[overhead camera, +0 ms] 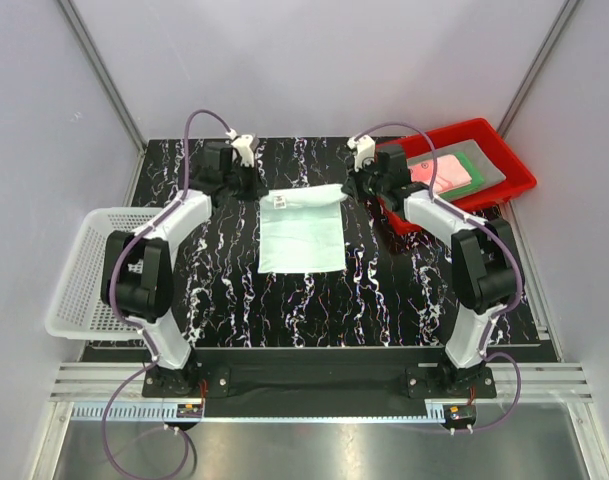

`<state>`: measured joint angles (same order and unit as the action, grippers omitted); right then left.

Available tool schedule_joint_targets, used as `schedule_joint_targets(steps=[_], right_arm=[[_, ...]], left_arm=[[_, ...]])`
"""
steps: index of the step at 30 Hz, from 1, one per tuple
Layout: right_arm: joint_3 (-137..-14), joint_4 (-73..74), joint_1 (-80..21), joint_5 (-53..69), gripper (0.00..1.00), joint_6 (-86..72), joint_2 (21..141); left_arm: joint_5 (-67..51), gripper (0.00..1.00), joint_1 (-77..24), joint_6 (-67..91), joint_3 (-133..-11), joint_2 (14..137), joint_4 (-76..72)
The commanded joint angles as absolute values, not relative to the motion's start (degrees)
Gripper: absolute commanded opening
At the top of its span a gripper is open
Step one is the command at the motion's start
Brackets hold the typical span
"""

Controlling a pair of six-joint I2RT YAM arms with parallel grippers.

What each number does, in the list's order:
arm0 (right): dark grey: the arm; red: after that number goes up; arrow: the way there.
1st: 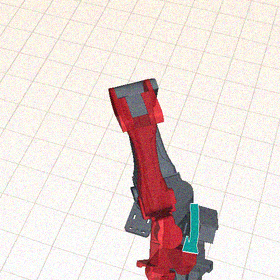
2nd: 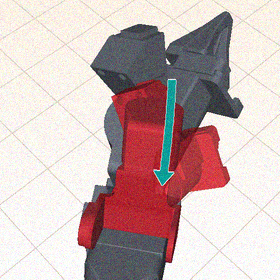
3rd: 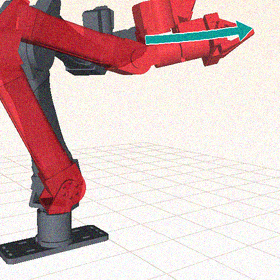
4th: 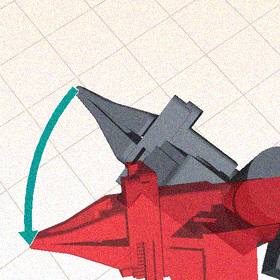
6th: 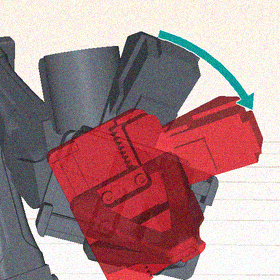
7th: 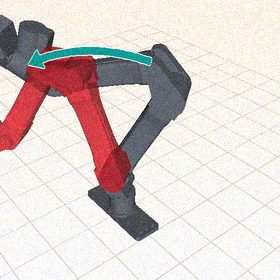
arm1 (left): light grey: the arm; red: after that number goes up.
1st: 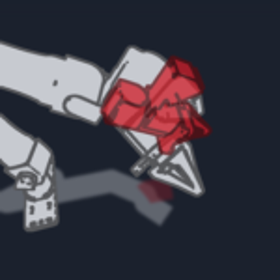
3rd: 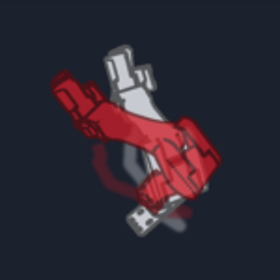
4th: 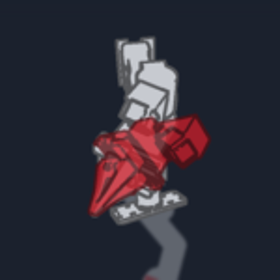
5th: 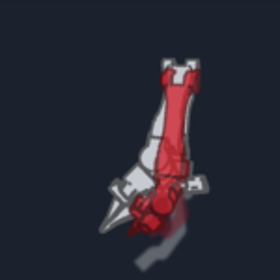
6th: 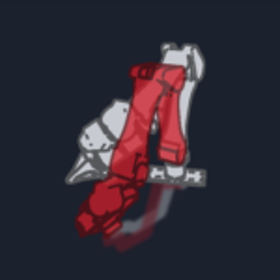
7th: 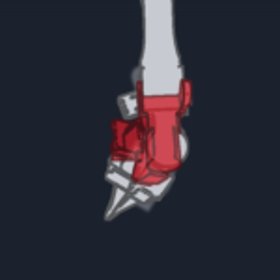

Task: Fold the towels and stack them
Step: Fold the towel

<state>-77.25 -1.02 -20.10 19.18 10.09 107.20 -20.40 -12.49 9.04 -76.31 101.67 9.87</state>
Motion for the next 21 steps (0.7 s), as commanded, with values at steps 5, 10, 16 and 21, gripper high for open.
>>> schedule_joint_targets(steps=[5, 10, 16, 21], right_arm=[[-68.4, -2.5, -21.3, 20.0, 0.00, 5.1, 100.9], [-64.8, -1.9, -22.7, 18.8, 0.00, 3.7, 96.8], [-61.4, -0.3, -23.6, 17.9, 0.00, 2.8, 93.7], [-57.5, 1.6, -24.6, 16.5, 0.00, 0.8, 91.9]], left_arm=[[-16.3, 0.00, -14.7, 11.2, -65.8, 93.5, 6.2], [-15.5, 0.00, -14.9, 14.0, -61.4, 90.1, 5.8], [-14.5, 0.00, -15.6, 14.9, -58.6, 84.8, 7.0], [-14.3, 0.00, -17.3, 16.1, -55.4, 84.3, 8.1]])
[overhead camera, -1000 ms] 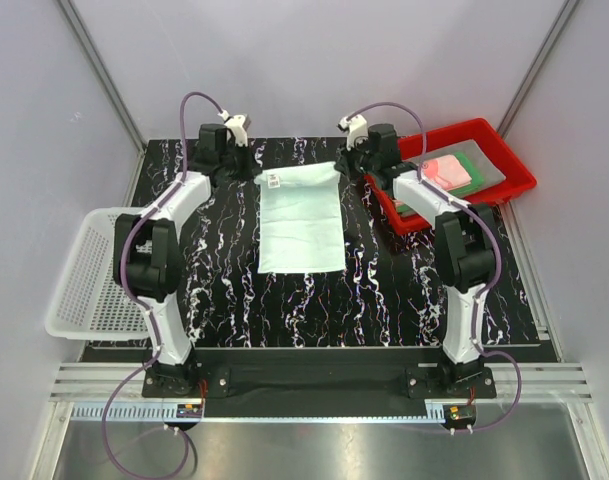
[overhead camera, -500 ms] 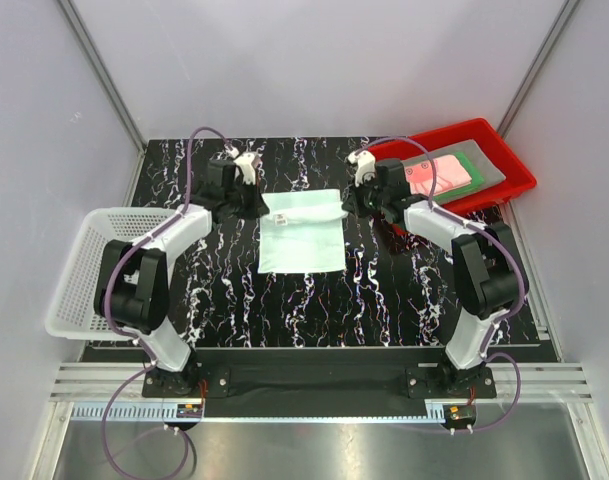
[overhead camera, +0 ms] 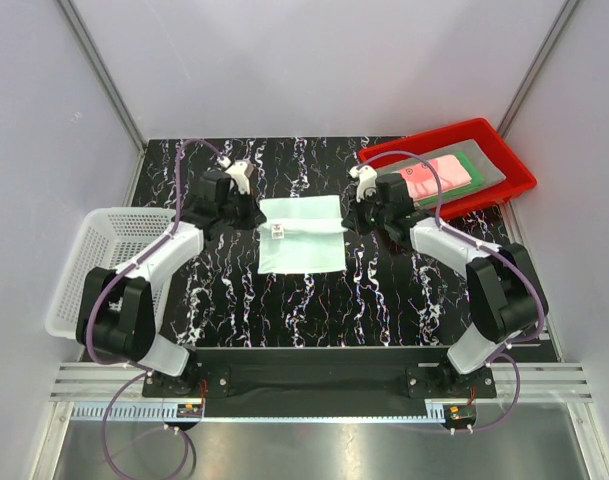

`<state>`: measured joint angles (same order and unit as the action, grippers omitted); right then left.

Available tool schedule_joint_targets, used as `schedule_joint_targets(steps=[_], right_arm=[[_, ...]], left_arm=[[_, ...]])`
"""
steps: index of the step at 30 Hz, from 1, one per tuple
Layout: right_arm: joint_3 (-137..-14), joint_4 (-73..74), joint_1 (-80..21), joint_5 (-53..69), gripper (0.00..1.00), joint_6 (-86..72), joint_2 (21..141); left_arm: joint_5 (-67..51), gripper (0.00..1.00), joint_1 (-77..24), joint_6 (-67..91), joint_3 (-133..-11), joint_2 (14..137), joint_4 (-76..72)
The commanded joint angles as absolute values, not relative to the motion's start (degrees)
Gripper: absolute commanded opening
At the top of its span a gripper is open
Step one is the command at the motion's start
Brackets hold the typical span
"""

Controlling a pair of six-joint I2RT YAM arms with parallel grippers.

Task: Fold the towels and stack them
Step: Fold the towel

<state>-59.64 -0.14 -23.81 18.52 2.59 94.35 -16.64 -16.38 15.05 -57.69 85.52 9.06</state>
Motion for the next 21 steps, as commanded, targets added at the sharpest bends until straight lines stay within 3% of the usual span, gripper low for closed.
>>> schedule_joint_targets(steps=[1, 3, 5, 6, 9, 10, 15, 21], right_arm=[[-57.0, 1.9, -25.3, 16.4, 0.00, 0.4, 91.8], [-56.5, 5.2, -26.4, 15.8, 0.06, -2.4, 92.0], [-57.4, 9.6, -28.0, 13.3, 0.12, -3.9, 92.7], [-57.6, 13.6, -28.2, 11.7, 0.23, -5.9, 93.2], [-57.9, 20.4, -28.4, 9.9, 0.41, -8.7, 93.3], [-58.0, 21.8, -28.4, 10.3, 0.43, -9.0, 93.1], [-57.6, 24.2, -28.5, 9.6, 0.45, -13.4, 90.1], [-59.9, 21.2, -28.5, 7.6, 0.45, -20.1, 93.6]], left_arm=[[-13.5, 0.00, -17.7, 16.3, -54.5, 84.2, 8.7], [-12.0, 0.13, -18.5, 18.6, -51.4, 83.4, 9.1], [-9.1, 0.35, -21.3, 20.6, -48.9, 80.5, 9.2], [-3.6, 0.41, -22.2, 21.4, -48.1, 79.1, 11.9], [1.3, 0.39, -22.9, 23.5, -45.9, 77.3, 14.4], [1.9, 0.40, -23.0, 24.0, -45.5, 75.7, 15.5], [1.5, 0.48, -23.0, 25.2, -45.0, 72.8, 14.8], [-5.3, 0.43, -23.0, 27.9, -47.7, 80.3, 12.9]])
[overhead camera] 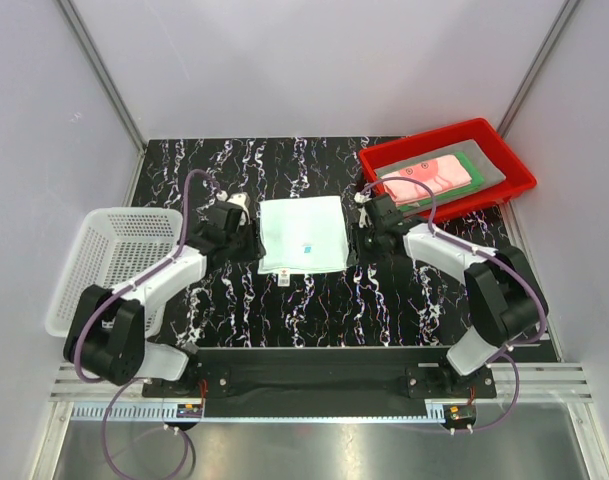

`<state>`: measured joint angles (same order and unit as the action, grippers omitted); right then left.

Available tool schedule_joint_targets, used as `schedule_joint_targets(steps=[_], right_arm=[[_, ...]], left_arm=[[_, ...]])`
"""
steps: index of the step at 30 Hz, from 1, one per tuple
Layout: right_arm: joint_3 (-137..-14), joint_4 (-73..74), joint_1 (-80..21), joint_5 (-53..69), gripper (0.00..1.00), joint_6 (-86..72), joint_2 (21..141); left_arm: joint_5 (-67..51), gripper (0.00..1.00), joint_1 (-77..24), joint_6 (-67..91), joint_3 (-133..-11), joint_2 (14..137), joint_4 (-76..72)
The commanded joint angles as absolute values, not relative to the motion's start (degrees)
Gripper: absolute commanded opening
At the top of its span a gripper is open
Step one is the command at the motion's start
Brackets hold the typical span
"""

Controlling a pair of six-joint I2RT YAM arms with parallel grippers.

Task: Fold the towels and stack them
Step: Fold the towel

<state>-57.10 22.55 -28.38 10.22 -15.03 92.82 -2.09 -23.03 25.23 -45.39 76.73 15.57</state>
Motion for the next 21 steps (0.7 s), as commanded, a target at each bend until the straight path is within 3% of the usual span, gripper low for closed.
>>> schedule_joint_targets(steps=[1, 12, 18, 21], right_arm=[[-60.0, 20.7, -28.5, 6.2, 0.45, -20.5, 94.2], [-60.4, 17.4, -28.4, 6.1, 0.44, -20.9, 101.3], [-59.3, 15.9, -28.5, 6.2, 0.44, -21.4, 101.5], [-59.1, 15.4, -28.4, 6.6, 0.39, -21.4, 101.8]], left_arm=[[-5.9, 0.43, -23.0, 28.5, -47.6, 80.9, 12.7], [-7.2, 0.38, -23.1, 30.7, -46.1, 89.6, 8.6], [-8.1, 0.22, -23.1, 30.7, -46.1, 91.8, 8.4], [-7.6, 0.10, -23.0, 30.3, -46.1, 91.7, 8.5]])
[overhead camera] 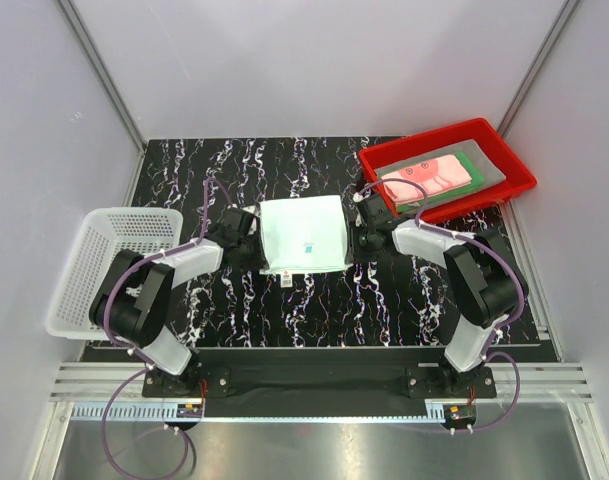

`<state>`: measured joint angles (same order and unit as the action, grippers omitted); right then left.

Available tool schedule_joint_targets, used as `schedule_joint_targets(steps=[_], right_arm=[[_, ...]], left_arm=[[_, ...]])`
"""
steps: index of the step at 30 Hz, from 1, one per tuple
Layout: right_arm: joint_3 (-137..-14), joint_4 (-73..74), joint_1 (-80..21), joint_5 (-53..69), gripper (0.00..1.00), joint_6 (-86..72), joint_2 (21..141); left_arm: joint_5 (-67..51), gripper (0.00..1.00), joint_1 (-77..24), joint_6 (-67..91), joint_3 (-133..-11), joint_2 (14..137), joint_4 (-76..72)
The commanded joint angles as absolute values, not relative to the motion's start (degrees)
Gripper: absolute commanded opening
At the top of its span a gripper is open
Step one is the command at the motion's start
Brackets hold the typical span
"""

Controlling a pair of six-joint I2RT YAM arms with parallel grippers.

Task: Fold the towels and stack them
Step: Fold the towel

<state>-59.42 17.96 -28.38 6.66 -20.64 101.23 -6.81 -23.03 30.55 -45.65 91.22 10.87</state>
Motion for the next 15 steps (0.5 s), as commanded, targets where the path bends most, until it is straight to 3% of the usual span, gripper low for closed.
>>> schedule_joint_targets(steps=[1, 2, 9, 15], right_arm=[[-58.8, 15.2, -28.6, 6.9, 0.34, -21.4, 101.7], [-58.6, 14.9, -28.5, 7.0, 0.31, -21.6, 101.7], [-60.3, 16.0, -28.5, 8.0, 0.01, -20.8, 101.3], [-62.1, 17.0, -28.5, 8.9, 0.00, -20.7, 100.4]], left_arm=[[-7.6, 0.08, -23.1, 30.2, -46.3, 91.7, 8.6], [-7.6, 0.01, -23.1, 30.1, -46.5, 91.8, 9.0], [-6.6, 0.00, -23.0, 29.7, -49.3, 90.4, 13.1], [-4.1, 0.00, -23.4, 29.6, -53.0, 88.5, 18.5]])
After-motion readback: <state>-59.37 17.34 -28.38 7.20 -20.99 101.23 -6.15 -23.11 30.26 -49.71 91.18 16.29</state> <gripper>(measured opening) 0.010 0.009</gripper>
